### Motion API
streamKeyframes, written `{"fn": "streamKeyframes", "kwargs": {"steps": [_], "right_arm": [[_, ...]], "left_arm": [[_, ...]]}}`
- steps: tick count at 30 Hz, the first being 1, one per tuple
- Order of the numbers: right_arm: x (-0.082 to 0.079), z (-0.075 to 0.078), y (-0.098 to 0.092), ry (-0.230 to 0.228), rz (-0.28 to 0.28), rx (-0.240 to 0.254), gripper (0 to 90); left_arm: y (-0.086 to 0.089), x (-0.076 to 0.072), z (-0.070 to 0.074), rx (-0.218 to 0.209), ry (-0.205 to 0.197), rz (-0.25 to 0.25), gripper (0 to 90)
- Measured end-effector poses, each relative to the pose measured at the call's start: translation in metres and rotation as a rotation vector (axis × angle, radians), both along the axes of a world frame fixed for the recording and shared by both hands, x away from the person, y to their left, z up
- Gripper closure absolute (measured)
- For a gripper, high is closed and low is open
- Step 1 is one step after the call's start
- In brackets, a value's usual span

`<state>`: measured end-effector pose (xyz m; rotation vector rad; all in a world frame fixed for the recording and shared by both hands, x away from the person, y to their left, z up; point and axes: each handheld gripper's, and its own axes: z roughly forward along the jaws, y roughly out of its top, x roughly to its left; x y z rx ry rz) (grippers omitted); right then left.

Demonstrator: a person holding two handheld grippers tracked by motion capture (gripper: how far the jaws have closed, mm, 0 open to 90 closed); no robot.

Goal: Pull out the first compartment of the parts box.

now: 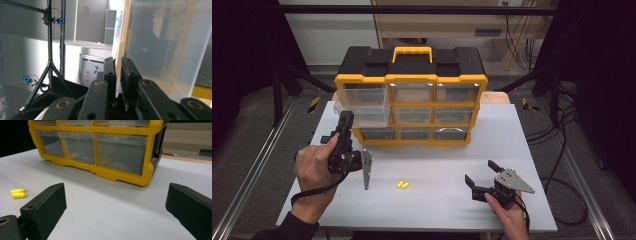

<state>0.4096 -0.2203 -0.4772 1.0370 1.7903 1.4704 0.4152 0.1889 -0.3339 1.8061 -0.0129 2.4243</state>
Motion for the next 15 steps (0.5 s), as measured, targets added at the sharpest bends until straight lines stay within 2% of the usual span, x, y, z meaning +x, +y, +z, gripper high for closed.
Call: {"fn": "streamKeyframes", "kwargs": {"steps": [15], "right_arm": [[-0.0001, 0.0003, 0.0009, 0.002, 0.003, 0.004, 3.5]], "left_arm": [[-0.0007, -0.0035, -0.0043, 0.008, 0.002, -0.006, 82.6]]}}
